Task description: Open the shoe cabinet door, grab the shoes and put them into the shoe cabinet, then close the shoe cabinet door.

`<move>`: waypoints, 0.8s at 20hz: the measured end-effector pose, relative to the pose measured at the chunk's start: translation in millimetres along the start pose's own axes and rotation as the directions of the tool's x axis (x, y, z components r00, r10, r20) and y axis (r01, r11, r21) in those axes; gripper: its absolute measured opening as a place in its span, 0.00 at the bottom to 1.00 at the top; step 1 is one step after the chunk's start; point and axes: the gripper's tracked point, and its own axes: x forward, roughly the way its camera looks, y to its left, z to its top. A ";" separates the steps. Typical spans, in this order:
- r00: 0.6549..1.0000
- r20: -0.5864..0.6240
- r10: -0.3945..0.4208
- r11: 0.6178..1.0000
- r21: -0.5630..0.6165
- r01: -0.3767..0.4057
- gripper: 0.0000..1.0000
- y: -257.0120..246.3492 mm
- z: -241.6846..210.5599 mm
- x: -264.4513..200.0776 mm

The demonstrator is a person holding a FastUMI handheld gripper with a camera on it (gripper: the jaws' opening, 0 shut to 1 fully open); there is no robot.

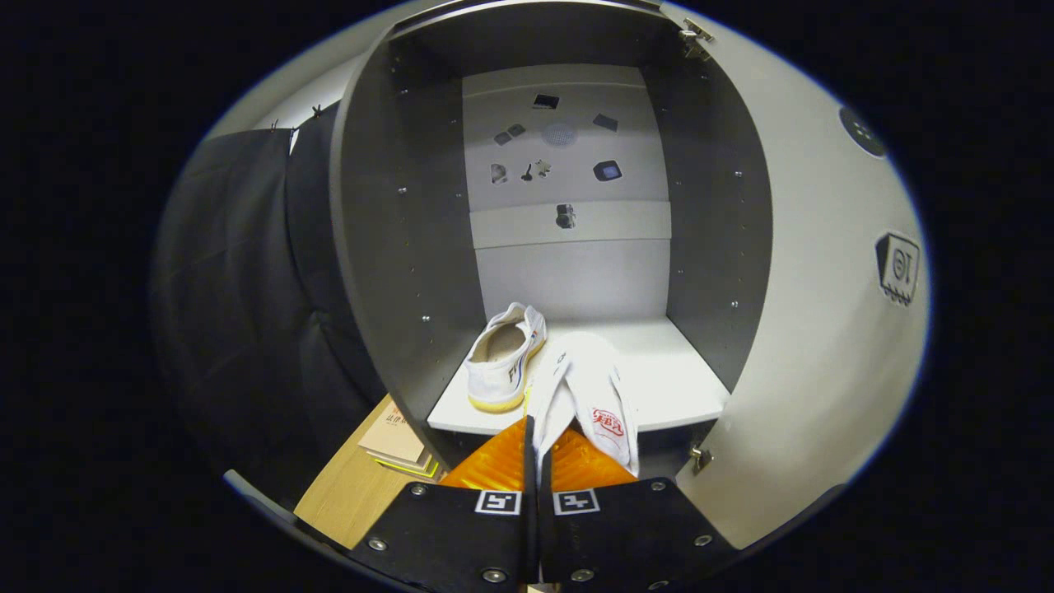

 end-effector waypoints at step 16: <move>0.977 -0.194 -0.089 0.990 -0.121 0.067 0.00 -68.5 21.3 181.0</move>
